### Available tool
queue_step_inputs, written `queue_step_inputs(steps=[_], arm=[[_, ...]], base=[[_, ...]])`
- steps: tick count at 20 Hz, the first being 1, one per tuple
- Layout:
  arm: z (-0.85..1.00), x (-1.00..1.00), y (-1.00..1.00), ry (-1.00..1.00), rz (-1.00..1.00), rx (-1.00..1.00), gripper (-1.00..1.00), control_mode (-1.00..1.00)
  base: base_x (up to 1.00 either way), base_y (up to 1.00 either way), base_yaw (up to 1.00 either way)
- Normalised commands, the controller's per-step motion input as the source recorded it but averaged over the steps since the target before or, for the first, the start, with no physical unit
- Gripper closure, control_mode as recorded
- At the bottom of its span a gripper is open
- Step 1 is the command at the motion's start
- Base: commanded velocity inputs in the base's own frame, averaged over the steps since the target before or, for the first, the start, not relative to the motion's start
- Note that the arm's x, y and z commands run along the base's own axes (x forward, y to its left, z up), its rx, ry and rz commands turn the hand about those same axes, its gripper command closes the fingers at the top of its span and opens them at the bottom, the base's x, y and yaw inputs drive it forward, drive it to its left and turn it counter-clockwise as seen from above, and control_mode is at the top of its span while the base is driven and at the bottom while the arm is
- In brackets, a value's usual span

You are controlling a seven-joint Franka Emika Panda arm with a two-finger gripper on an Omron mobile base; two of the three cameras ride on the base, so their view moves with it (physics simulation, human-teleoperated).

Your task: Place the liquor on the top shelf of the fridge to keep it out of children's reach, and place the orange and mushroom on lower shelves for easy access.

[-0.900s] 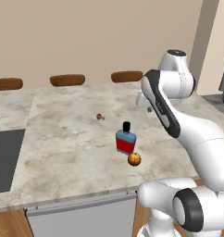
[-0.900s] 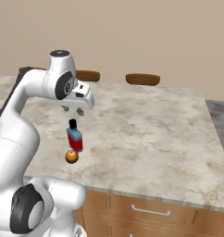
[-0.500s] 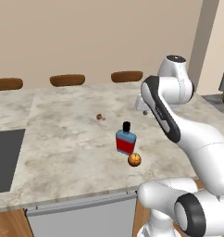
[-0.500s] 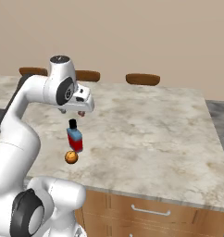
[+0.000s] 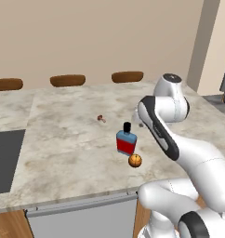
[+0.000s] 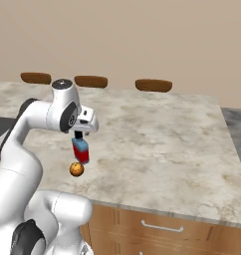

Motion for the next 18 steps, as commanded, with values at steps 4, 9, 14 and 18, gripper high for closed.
queue_step_inputs(steps=[4,9,14,18], arm=[[-0.42,0.0,0.26,0.0,0.07,0.0,-1.0,-1.0],[-0.36,0.0,0.14,-0.09,0.09,0.0,-1.0,-1.0],[-0.25,0.01,0.1,-0.2,0.11,0.01,-1.0,-1.0],[-0.27,0.2,0.0,-0.18,0.1,0.05,-1.0,-1.0]], base=[[0.0,0.0,0.0],[0.0,0.0,0.0],[0.0,0.0,0.0],[0.0,0.0,0.0]])
